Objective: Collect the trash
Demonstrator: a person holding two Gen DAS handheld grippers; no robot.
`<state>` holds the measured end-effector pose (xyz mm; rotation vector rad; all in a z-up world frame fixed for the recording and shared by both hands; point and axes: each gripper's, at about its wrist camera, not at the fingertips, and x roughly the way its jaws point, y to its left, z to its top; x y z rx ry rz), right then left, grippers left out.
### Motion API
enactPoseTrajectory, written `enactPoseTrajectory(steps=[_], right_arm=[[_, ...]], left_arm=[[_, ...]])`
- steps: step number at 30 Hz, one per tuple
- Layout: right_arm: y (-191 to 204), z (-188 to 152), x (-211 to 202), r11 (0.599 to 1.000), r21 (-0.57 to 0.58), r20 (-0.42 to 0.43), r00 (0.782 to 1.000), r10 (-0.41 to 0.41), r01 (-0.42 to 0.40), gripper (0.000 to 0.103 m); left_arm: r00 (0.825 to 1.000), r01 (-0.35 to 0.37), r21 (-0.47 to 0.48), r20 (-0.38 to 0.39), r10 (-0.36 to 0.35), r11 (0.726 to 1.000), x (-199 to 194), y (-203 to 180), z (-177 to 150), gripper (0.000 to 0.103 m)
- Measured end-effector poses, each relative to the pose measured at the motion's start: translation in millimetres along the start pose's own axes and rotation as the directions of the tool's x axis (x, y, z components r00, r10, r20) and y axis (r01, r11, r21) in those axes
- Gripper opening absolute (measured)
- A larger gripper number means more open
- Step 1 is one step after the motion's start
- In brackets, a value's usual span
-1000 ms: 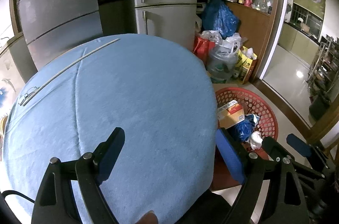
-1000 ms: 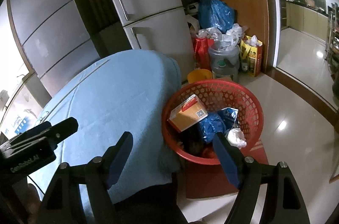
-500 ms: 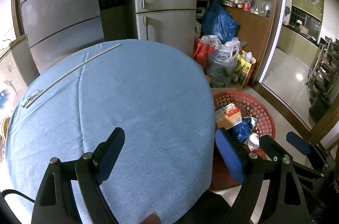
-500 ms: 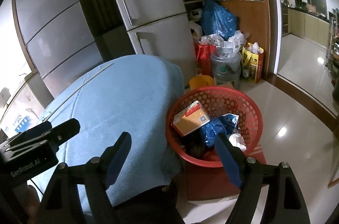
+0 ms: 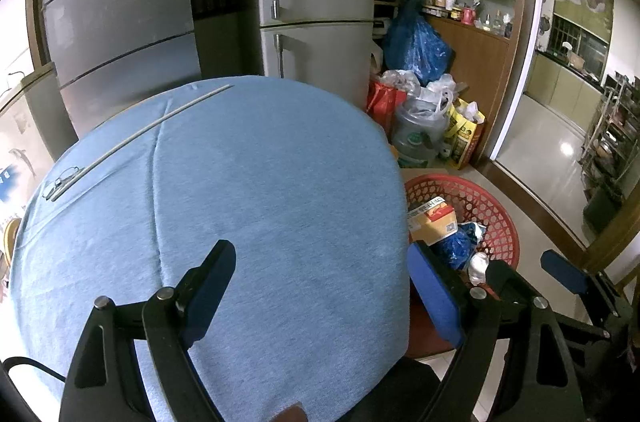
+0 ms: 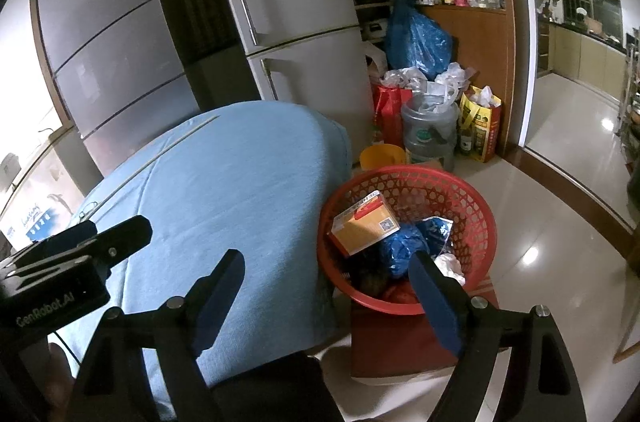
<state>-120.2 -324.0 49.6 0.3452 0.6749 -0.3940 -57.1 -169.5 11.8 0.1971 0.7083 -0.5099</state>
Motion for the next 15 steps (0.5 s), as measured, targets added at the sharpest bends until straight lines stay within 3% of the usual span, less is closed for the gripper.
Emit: enactPoseTrajectory(steps=[15], right_arm=[[-0.1, -1.8, 3.4, 1.000, 0.002, -0.018, 1.000, -0.002, 0.002, 0.087]], left_arm=[[0.999, 0.034, 0.001, -0.001, -0.034, 0.999, 4.5, 0.3, -2.0, 0.088]])
